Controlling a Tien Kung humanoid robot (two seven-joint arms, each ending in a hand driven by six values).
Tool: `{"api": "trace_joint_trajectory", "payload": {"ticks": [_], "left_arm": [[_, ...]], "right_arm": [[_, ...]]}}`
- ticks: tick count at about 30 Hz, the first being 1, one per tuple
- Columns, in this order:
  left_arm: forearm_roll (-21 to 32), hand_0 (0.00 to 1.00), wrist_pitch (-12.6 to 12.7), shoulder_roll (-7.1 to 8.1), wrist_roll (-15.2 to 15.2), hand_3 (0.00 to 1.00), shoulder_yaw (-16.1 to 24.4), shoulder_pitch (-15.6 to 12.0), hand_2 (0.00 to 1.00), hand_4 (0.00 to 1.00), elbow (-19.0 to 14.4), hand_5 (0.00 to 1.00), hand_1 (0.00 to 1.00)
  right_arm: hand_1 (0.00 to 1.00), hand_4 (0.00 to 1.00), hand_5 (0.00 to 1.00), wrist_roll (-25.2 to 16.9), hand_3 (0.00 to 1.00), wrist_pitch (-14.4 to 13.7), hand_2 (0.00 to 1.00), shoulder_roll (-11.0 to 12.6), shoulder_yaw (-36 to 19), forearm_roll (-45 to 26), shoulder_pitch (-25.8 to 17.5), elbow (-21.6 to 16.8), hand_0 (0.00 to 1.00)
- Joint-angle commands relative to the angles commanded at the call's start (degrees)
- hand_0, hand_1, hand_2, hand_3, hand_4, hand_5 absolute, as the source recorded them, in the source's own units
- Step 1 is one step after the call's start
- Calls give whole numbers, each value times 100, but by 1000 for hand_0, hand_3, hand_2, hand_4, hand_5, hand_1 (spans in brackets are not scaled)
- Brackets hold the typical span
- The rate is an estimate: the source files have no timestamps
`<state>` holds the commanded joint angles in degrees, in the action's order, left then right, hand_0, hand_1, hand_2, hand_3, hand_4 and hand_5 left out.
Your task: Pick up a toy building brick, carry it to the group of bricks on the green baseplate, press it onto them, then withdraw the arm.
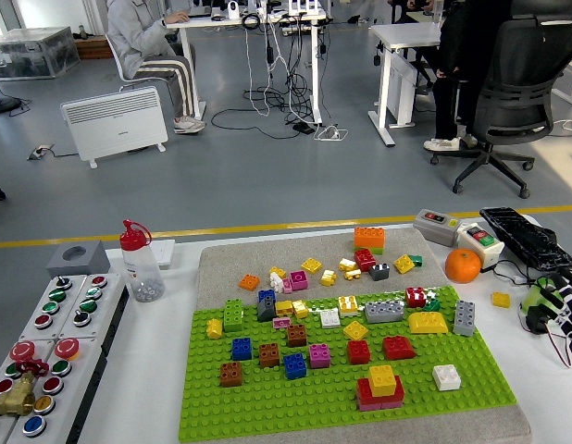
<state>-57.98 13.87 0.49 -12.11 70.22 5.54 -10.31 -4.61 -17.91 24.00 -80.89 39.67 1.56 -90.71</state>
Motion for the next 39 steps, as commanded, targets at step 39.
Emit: {"api": "trace_joint_trajectory", "payload": {"ticks": [39], "left_arm": [[-33,665,2,1,-29,448,-7,-65,571,243,0,998,613]], "right_arm": [[759,710,51,1075,753,1474,732,924,2070,7157,1104,246,797]]}}
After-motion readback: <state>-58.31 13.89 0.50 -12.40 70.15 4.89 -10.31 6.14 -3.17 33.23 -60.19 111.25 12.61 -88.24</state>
